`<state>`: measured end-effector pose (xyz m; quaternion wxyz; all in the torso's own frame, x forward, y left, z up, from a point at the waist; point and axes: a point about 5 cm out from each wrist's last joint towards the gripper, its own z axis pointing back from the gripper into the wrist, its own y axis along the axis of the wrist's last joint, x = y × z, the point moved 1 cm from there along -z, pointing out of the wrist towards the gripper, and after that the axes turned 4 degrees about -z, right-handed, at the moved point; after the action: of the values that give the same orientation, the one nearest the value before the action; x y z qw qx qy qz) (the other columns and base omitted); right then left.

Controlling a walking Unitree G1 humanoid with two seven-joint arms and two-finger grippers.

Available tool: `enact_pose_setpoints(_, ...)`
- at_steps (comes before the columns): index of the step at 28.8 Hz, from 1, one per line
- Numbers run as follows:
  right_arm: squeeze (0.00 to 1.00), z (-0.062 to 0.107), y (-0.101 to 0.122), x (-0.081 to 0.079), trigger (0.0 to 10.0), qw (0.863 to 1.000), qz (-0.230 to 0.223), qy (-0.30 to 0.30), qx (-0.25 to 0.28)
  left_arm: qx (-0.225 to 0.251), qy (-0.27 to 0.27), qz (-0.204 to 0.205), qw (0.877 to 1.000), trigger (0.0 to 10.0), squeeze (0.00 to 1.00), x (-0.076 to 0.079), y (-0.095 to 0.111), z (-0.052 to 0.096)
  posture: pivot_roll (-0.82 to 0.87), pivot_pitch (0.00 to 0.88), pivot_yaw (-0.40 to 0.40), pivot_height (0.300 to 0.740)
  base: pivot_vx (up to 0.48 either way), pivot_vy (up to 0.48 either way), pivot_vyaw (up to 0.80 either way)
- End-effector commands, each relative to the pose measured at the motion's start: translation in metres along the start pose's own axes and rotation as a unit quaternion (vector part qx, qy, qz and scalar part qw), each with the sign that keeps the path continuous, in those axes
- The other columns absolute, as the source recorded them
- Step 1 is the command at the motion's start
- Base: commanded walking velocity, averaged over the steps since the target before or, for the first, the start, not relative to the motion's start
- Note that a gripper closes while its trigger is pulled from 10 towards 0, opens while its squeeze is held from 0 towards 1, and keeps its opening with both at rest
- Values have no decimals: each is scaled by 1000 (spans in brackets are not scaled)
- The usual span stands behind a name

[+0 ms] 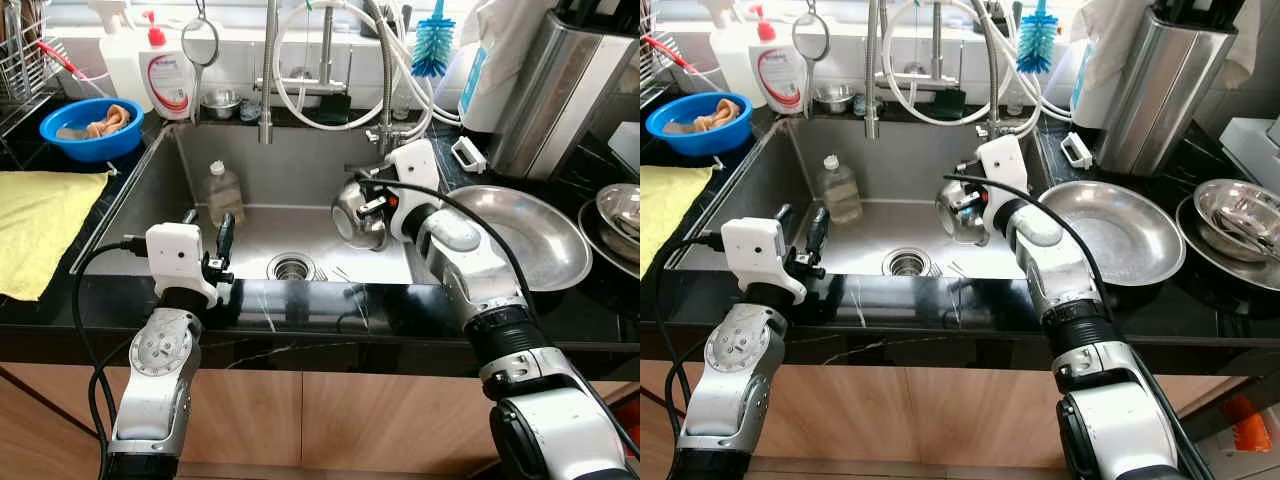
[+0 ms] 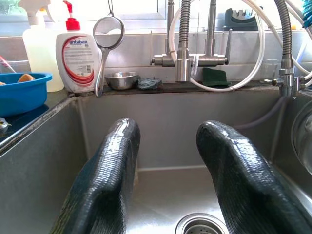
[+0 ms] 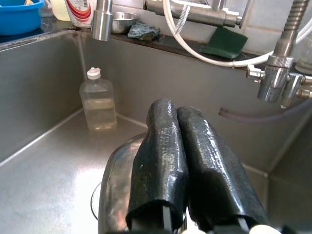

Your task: Kitchen organization

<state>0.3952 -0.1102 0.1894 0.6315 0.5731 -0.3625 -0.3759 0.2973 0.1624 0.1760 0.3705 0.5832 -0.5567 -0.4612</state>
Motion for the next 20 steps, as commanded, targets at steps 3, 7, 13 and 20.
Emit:
enact_pose_setpoints(3, 0, -2, -2, 3, 10000, 1000, -18, 4, 6, 5, -1, -3, 1000, 10000, 0, -1, 5, 1, -54, 9, -34, 706, 0, 0, 0)
enact_pose_setpoints(7, 0, -3, -4, 3, 10000, 1000, -17, 4, 6, 3, -3, -2, 1000, 10000, 0, 0, 4, 1, -55, 10, -35, 706, 0, 0, 0)
enact_pose_setpoints(13, 518, -3, -7, 4, 10000, 1000, -18, 3, 1, 1, -2, -1, 1000, 10000, 0, 0, 3, 2, -53, 19, -36, 706, 0, 0, 0)
enact_pose_setpoints(20, 1000, -3, -8, 6, 10000, 1000, -12, 0, 3, -1, -2, 0, 1000, 10000, 0, 0, 2, 2, -57, 23, -37, 706, 0, 0, 0)
